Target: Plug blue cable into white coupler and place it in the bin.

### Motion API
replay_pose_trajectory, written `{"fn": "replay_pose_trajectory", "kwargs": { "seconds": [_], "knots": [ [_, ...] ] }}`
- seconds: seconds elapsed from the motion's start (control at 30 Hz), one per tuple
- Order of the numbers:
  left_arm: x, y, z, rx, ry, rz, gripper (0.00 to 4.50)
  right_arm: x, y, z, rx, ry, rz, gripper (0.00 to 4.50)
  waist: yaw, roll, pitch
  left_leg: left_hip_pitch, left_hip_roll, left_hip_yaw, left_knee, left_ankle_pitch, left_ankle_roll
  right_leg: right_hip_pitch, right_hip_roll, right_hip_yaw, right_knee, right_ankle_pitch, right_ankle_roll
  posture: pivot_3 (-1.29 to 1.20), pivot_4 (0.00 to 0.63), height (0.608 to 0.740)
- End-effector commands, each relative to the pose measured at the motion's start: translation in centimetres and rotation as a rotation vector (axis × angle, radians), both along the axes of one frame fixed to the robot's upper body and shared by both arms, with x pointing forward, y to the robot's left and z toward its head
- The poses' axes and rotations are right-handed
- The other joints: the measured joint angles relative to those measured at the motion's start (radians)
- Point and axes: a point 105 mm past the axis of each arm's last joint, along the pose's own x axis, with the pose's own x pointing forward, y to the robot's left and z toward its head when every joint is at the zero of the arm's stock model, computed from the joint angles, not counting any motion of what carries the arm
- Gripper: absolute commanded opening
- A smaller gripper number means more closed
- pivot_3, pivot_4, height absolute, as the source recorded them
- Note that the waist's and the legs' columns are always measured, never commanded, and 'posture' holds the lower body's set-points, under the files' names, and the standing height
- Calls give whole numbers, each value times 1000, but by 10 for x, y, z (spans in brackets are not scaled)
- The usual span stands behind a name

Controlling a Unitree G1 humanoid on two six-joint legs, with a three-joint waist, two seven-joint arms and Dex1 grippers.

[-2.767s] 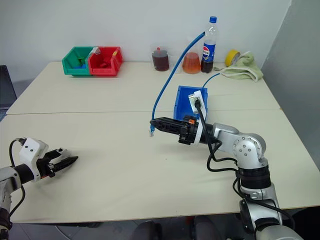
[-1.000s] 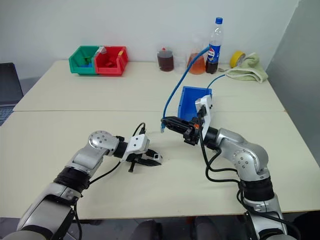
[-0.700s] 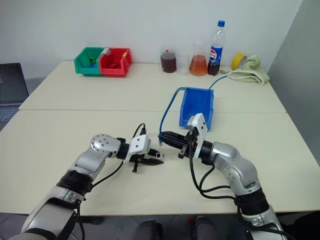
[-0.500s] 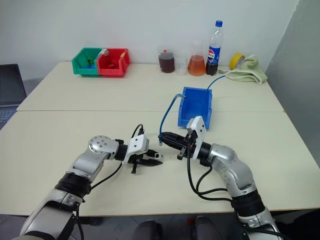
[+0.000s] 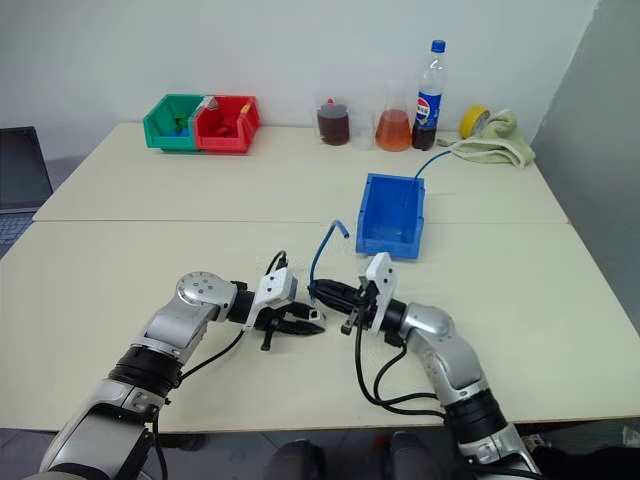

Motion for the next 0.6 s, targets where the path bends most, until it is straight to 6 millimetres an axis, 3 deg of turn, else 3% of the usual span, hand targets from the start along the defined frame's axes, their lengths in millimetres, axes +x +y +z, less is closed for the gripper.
{"fn": "replay_pose_trajectory", "kwargs": {
  "seconds": [0.03,0.43,0.6],
  "knots": [
    [3,2,11,-8,-26,-7,795,-2,3,5,18,-42,19,53,0,0,0,0,0,0,0,0,0,0,0,0,0,0,0,0,150,740],
    [2,5,17,-19,26,-8,795,-11,11,-26,-46,-71,76,53,-2,0,0,0,0,0,0,0,0,0,0,0,0,0,0,0,150,740],
    [0,5,16,-8,32,-24,795,-3,11,-23,-32,-112,52,53,-2,0,0,0,0,0,0,0,0,0,0,0,1,0,0,0,150,740]
  ]
}}
